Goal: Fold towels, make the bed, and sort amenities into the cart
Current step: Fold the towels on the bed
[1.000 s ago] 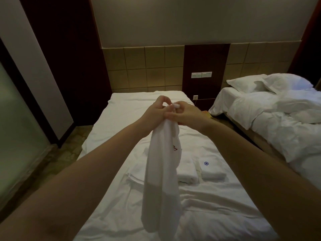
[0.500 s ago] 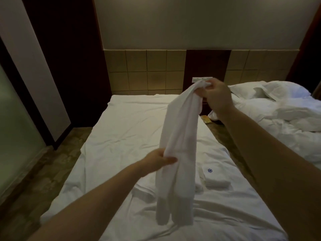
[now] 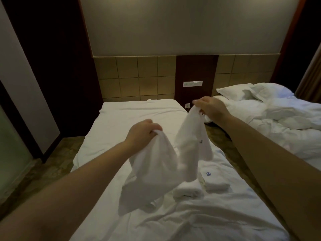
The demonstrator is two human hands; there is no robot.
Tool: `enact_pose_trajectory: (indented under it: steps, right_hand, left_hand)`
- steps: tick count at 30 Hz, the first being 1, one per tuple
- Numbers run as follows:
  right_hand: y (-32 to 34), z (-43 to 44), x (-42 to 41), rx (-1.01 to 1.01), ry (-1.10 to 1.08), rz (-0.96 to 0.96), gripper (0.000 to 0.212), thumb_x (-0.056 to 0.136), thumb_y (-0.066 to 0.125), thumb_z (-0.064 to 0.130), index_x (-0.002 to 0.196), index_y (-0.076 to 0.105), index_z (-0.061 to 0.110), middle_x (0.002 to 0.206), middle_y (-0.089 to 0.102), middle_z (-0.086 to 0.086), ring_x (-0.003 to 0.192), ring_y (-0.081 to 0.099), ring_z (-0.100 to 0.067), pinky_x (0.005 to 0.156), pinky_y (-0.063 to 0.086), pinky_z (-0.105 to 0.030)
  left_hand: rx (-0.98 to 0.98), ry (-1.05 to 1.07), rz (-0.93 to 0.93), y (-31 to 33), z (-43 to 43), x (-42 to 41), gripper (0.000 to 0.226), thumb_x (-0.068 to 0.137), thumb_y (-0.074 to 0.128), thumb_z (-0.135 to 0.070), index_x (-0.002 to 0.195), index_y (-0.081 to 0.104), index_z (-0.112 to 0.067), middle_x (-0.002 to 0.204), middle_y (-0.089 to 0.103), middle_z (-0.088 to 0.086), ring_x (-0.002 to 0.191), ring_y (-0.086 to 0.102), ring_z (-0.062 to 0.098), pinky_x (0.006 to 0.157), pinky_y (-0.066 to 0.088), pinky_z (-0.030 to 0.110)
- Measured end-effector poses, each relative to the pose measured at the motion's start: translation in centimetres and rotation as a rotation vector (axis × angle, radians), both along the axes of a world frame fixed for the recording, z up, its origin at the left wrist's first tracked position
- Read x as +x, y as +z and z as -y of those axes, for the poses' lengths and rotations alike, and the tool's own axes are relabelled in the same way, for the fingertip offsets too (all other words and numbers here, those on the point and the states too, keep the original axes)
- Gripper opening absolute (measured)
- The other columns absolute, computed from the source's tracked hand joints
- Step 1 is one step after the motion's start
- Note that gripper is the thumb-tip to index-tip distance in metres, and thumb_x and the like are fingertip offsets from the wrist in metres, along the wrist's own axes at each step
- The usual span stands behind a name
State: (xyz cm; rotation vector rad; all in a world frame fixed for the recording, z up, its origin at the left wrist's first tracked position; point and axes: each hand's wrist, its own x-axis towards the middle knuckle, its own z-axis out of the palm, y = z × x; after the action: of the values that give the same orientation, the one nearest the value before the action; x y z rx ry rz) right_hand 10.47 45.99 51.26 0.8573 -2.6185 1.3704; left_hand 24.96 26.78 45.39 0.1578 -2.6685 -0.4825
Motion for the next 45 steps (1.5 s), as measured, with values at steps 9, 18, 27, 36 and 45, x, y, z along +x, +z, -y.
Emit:
enact_pose_trajectory:
  steps: [9, 18, 27, 36, 45]
  right_hand:
    - [-2.7, 3.0, 5.5, -0.092, 0.371, 0.406, 0.024, 0.095, 0.054, 0.03, 0.083, 0.064, 0.011, 0.08, 0.062, -0.002, 0.079, 0.06, -0.014, 0.072, 0.052, -0.019]
    - [-4.0, 4.0, 7.1, 0.049, 0.484, 0.166, 0.021, 0.081, 0.073, 0.017, 0.095, 0.067, 0.003, 0.083, 0.063, -0.003, 0.081, 0.058, -0.017, 0.073, 0.048, -0.025]
    - [-5.0, 2.1, 5.9, 0.03, 0.412, 0.181, 0.01, 0.083, 0.071, 0.018, 0.085, 0.062, 0.021, 0.085, 0.061, 0.003, 0.084, 0.059, -0.016, 0.076, 0.051, -0.023]
    - [-3.6, -0.5, 6.4, 0.043, 0.464, 0.276, 0.009, 0.089, 0.063, 0.026, 0.087, 0.065, 0.017, 0.092, 0.062, -0.001, 0.088, 0.057, -0.013, 0.077, 0.047, -0.021]
    - [-1.7, -4.6, 5.4, -0.227, 0.541, 0.477, 0.014, 0.089, 0.06, 0.002, 0.094, 0.054, 0.014, 0.088, 0.058, -0.008, 0.077, 0.061, -0.017, 0.07, 0.056, -0.024]
  left_hand:
    - [-0.148, -0.037, -0.178, 3.4, -2.7, -0.3, 0.025, 0.083, 0.067, -0.038, 0.078, 0.062, -0.014, 0.072, 0.054, -0.003, 0.065, 0.045, 0.011, 0.059, 0.032, 0.021]
    - [0.135, -0.101, 0.135, 3.2, -0.9, 1.6, 0.033, 0.078, 0.074, -0.022, 0.06, 0.047, -0.025, 0.06, 0.045, -0.01, 0.058, 0.039, 0.007, 0.055, 0.029, 0.018]
    - [1.317, 0.001, -0.047, -1.1, 1.9, 4.5, 0.016, 0.093, 0.056, -0.01, 0.078, 0.056, -0.016, 0.074, 0.059, -0.002, 0.071, 0.058, 0.011, 0.068, 0.055, 0.026]
    - [0.939, 0.073, -0.176, 0.0, -5.4, 1.6, 0.02, 0.099, 0.041, -0.011, 0.083, 0.049, -0.021, 0.074, 0.048, 0.0, 0.066, 0.042, 0.013, 0.057, 0.036, 0.023]
    - [0.839, -0.312, -0.103, 6.1, -10.4, 2.7, 0.021, 0.092, 0.054, -0.004, 0.088, 0.064, -0.022, 0.079, 0.059, -0.004, 0.067, 0.055, 0.006, 0.064, 0.047, 0.02]
